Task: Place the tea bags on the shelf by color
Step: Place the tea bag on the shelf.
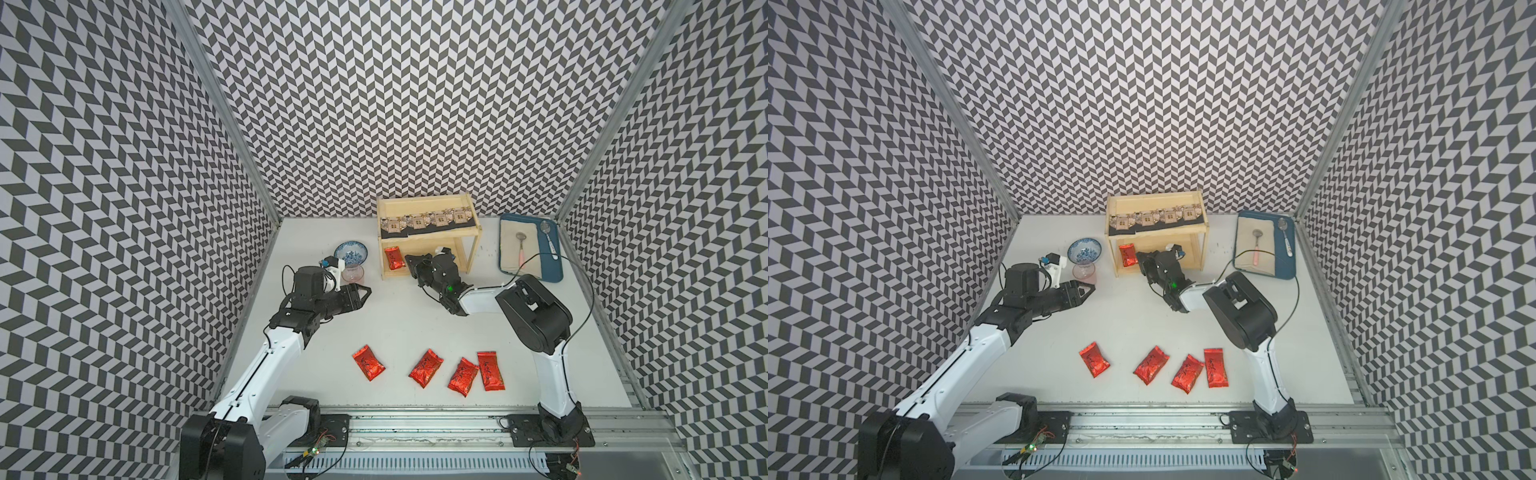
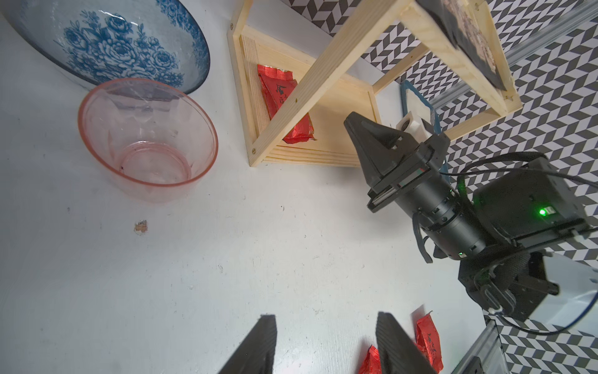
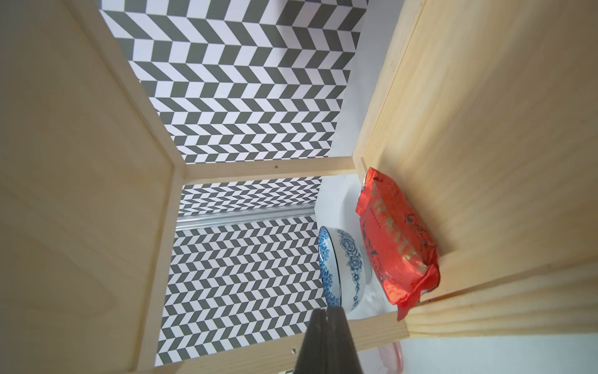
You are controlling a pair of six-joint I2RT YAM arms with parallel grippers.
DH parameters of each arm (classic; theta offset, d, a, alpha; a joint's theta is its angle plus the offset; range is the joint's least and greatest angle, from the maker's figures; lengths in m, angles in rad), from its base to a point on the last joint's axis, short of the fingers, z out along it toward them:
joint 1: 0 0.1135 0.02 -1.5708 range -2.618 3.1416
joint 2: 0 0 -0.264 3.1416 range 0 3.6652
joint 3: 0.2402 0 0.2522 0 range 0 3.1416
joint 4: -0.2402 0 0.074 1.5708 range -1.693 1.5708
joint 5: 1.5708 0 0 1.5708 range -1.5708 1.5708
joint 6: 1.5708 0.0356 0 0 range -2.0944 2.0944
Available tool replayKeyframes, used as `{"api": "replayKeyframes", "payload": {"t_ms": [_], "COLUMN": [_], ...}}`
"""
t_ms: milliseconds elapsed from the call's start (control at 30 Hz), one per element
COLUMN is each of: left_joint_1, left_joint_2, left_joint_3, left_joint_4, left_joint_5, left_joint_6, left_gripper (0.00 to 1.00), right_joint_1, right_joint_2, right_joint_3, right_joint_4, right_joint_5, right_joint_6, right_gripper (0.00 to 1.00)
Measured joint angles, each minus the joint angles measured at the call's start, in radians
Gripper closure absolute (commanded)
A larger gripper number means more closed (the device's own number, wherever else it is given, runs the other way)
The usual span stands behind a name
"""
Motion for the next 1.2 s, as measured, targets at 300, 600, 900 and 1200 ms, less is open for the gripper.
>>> {"api": "replayKeyframes", "payload": {"t_ms": [300, 600, 900, 1200], "left_joint_1": [0.000, 0.000, 0.000, 0.000], "left_joint_2": [0.012, 0.016, 0.016, 0.016], "left_joint_3": [0.000, 0.000, 0.000, 0.000], "left_joint_4": [0.000, 0.000, 0.000, 0.000], "left_joint_5": [0.003, 0.006, 0.007, 0.008], "left_joint_6": [0.000, 0.000, 0.000, 0.000], "left_gripper": [0.46, 0.46, 0.46, 0.46], "right_joint_1": [-0.021, -0.027, -0.031, -0.031], "right_joint_2": [0.051, 0.099, 0.128, 0.169], "right_joint_3": [0.027, 0.063, 0.086, 0.115], "right_joint_4": [-0.006, -0.034, -0.037, -0.049], "right_joint_5": [-0.005, -0.006, 0.001, -0.001], "right_joint_6": [0.001, 0.000, 0.000, 0.011], "right_gripper": [1.00, 1.00, 1.00, 1.00]}}
